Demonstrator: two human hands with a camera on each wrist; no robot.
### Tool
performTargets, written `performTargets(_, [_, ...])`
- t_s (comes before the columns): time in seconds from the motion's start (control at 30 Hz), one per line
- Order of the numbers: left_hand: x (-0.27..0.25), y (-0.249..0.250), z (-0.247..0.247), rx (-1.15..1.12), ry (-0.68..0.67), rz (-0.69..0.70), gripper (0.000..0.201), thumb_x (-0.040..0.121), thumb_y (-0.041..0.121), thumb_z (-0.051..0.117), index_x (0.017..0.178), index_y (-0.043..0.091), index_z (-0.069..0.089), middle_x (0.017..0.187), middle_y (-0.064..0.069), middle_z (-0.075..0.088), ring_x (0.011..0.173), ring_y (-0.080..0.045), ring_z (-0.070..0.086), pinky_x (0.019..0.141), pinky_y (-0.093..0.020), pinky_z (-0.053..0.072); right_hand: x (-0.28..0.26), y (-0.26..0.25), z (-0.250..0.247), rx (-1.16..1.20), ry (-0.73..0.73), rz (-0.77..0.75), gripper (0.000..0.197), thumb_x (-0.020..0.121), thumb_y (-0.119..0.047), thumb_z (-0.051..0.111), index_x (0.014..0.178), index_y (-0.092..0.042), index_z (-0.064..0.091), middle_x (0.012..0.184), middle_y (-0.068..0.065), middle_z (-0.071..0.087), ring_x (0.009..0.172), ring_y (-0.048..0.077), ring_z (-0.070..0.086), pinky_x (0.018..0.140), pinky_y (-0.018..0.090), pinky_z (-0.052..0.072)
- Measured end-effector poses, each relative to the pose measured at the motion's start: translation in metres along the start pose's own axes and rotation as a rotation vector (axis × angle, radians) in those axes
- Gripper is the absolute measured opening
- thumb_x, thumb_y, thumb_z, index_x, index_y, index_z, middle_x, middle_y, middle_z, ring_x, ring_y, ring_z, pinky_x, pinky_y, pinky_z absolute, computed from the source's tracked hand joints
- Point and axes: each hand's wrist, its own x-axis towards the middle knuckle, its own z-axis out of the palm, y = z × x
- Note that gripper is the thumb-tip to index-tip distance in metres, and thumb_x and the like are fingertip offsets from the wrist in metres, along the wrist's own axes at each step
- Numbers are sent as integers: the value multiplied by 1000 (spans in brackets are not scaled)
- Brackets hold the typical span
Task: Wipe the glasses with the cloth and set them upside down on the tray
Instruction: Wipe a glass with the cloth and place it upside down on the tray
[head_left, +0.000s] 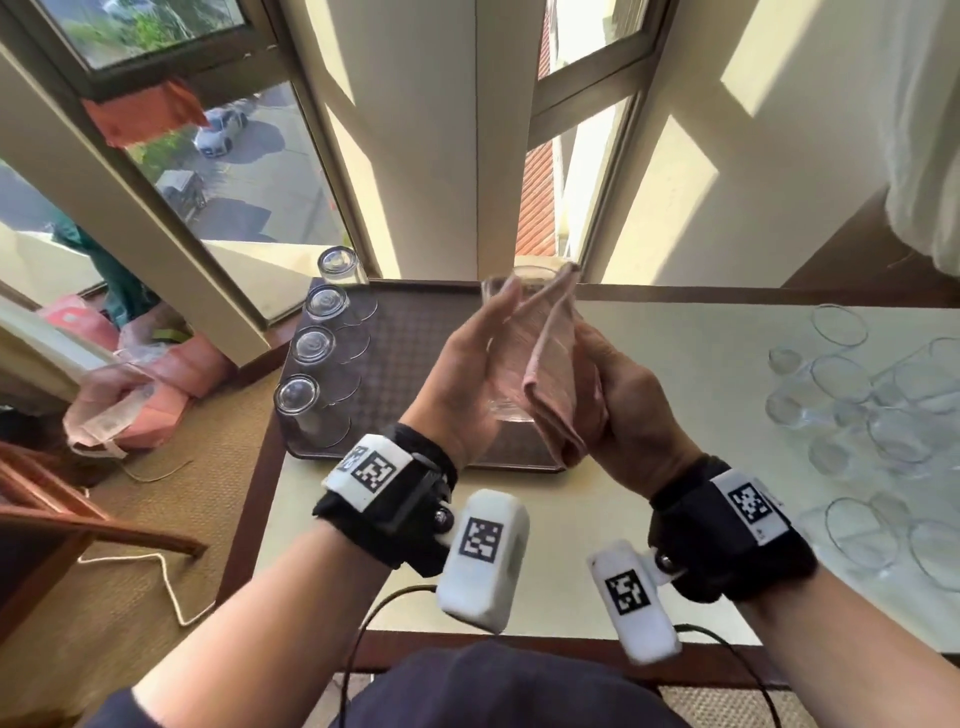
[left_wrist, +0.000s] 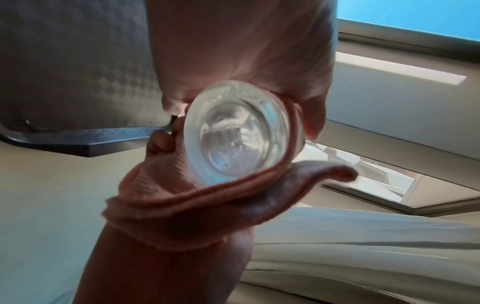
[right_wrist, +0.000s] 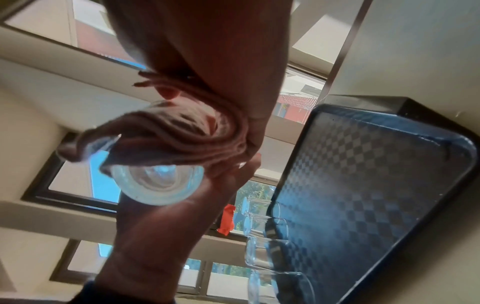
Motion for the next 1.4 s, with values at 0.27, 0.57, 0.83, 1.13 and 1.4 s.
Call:
performTargets(0.27, [-5, 16, 5, 139, -106, 228, 79, 85, 44, 61, 151, 10, 35, 150, -16, 48, 136, -33, 51, 110, -50, 44, 0, -18, 15, 188, -65, 38, 51, 106, -35, 35, 143, -4, 48, 128, 15, 62, 110, 24, 63, 95, 36, 53])
performTargets(0.57, [-9, -1, -9, 394, -157, 361, 82, 76, 24, 80, 145, 9, 39, 131, -3, 62, 127, -16, 58, 101, -27, 46, 0, -4, 13, 282, -104, 211, 41, 106, -36, 31, 115, -12, 63, 88, 9, 69, 76, 28, 64, 62, 40, 53])
performTargets(0.83, [-9, -9, -11, 350, -173, 289, 89, 67, 47, 86, 140, 21, 43, 129, 0, 63, 124, -14, 60, 96, -24, 50, -9, 7, 5, 28, 142, 219, 29, 103, -27, 40, 101, -3, 57, 56, 8, 52, 31, 15, 45, 29, 17, 33])
performTargets(1.13, [-2, 3, -20, 648, -96, 274, 71, 70, 29, 87, 132, 27, 54, 107, -3, 74, 100, -17, 72, 85, -28, 57, -26, -15, -33, -387, 165, -284, 36, 101, 4, 42, 128, -14, 58, 94, 17, 57, 66, 28, 52, 56, 35, 53])
performTargets(1.4, [-7, 7, -32, 787, -242, 219, 55, 71, 12, 90, 121, 22, 68, 115, -5, 74, 108, -33, 69, 97, -53, 55, -28, -21, -31, -1327, -225, -645, 54, 70, 4, 51, 117, -15, 71, 118, -7, 57, 95, 14, 36, 90, 10, 33])
